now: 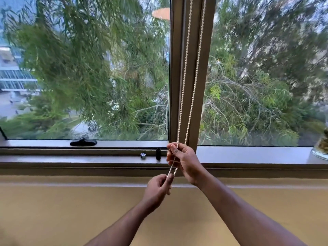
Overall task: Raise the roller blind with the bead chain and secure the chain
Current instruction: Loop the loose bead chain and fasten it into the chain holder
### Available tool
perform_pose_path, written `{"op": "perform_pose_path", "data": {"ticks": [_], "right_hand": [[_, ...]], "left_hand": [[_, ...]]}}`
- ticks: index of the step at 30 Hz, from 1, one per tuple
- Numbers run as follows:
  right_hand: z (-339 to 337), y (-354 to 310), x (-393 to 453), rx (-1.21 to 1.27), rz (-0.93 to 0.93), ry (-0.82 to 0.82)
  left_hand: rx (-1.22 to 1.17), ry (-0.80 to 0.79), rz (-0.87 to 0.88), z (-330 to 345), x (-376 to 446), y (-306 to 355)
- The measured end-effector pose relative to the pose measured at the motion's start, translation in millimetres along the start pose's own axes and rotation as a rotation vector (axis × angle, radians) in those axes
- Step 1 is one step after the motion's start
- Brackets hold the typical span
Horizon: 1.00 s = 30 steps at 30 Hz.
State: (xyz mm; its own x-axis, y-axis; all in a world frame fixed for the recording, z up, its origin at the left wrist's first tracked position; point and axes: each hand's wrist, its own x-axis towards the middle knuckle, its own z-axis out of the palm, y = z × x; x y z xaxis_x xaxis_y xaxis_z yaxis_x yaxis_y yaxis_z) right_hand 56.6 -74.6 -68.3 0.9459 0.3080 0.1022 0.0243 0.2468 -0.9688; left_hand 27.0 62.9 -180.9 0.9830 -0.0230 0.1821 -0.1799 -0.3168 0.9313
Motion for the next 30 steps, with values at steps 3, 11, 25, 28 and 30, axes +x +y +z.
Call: {"op": "perform_pose_path", "data": {"ticks": [3, 11, 25, 28, 30], "right_hand": [[-8.0, 13.4, 12.6, 0.021, 0.033, -0.041], [-23.4, 51.9, 40.3, 0.093, 0.144, -0.194], [-39.0, 90.1, 97.3, -0.370, 0.009, 0.005], [-32.7, 108.7, 105.8, -0.629, -0.106, 0.046], [-27.3, 120.6, 112.3, -0.716, -0.148, 0.088]], "left_hand": [[0.149, 0.036, 0.026, -0.6, 8.1, -12.3], [0.142, 0.117, 0.018, 10.6, 25.1, -20.1], [0.112, 0.353, -0.043, 1.2, 43.8, -34.6], [0.083, 0.330, -0.050, -6.5, 47.6, -38.8], [0.066, 0.311, -0.045, -13.3, 50.5, -40.7]]}}
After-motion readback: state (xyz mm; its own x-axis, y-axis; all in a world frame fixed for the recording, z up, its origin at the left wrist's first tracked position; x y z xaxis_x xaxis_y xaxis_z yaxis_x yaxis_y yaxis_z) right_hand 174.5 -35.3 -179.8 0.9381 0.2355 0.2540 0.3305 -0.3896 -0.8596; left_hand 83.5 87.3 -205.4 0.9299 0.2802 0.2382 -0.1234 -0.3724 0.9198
